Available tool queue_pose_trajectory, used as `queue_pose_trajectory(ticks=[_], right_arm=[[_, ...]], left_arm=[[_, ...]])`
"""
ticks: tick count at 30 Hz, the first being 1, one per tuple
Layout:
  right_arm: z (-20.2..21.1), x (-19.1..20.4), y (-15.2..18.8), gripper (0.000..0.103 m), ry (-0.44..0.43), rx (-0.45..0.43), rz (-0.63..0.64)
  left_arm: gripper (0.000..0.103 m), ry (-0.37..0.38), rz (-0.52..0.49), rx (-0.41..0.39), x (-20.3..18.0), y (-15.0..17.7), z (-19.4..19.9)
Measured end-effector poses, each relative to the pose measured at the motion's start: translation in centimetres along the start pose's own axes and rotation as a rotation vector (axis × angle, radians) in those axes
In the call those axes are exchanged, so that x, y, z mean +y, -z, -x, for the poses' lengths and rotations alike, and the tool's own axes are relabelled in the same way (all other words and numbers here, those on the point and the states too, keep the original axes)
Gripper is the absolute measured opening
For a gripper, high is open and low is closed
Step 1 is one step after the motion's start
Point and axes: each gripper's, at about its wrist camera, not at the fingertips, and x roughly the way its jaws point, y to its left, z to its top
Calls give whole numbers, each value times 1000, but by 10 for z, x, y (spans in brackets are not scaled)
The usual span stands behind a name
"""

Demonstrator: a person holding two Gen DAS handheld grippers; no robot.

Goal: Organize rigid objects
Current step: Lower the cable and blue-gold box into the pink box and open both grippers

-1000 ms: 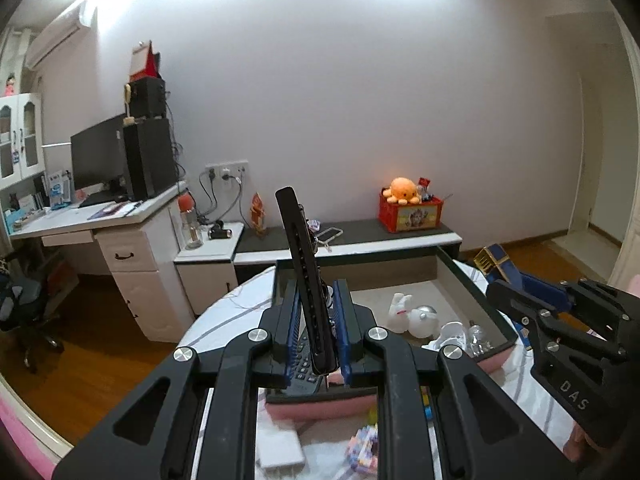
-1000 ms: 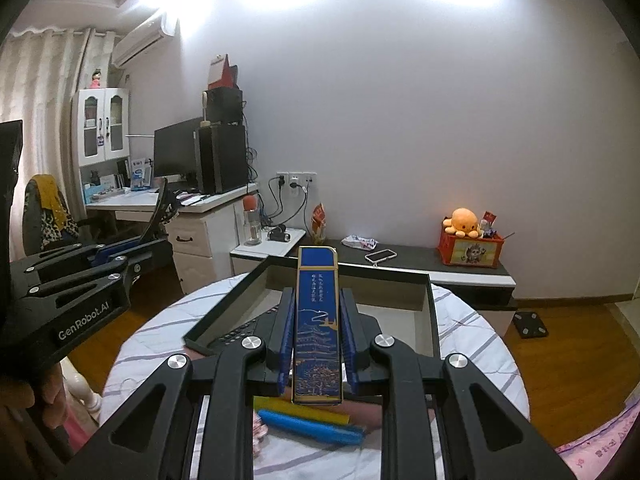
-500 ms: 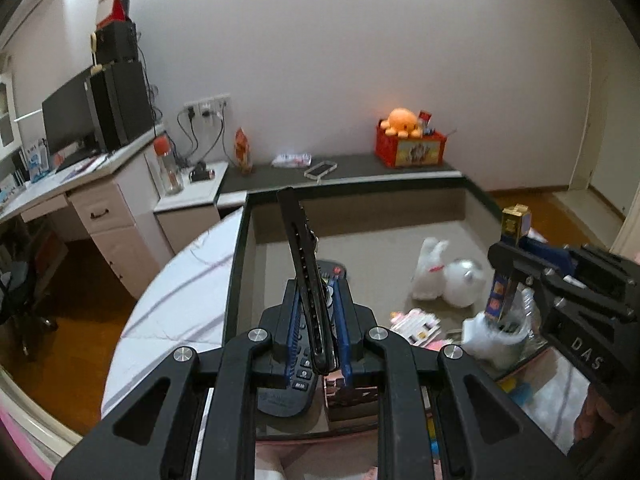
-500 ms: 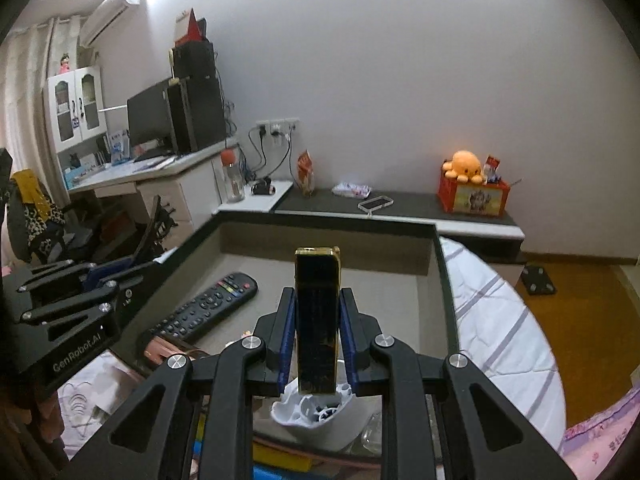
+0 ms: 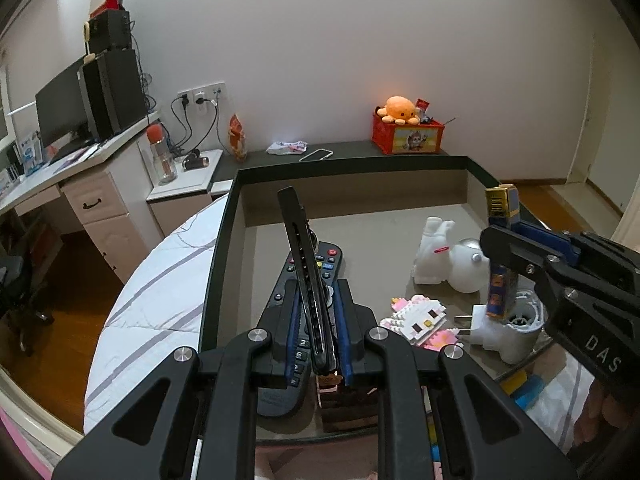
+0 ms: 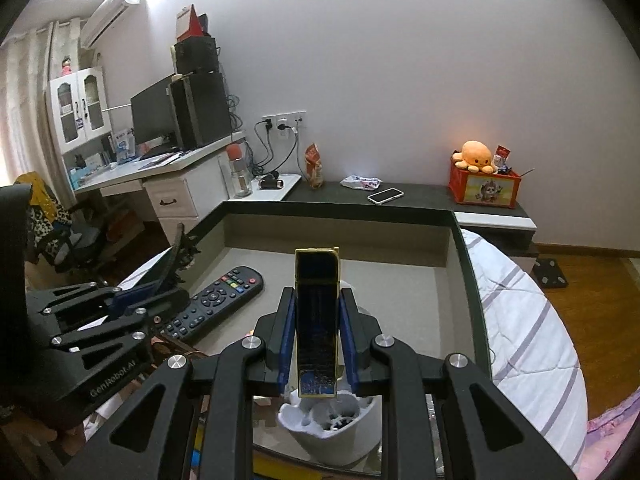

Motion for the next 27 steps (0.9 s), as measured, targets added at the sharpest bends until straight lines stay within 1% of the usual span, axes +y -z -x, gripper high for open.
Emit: queue_pose_trajectory(ticks=[11,24,26,27], right_arm=[[2,10,0,22,-33,1,17],[-3,14,1,22,-46,17,24],[-5,13,1,25,-45,26,17],[-8,13,0,35,-53,38,15]], left_arm=[[17,12,-16,-3,-5,0,6],[17,14,3,18,-3,1,-4],[17,17,9,24,-1,1,-5],[19,17,10,23,-1,1,-5]])
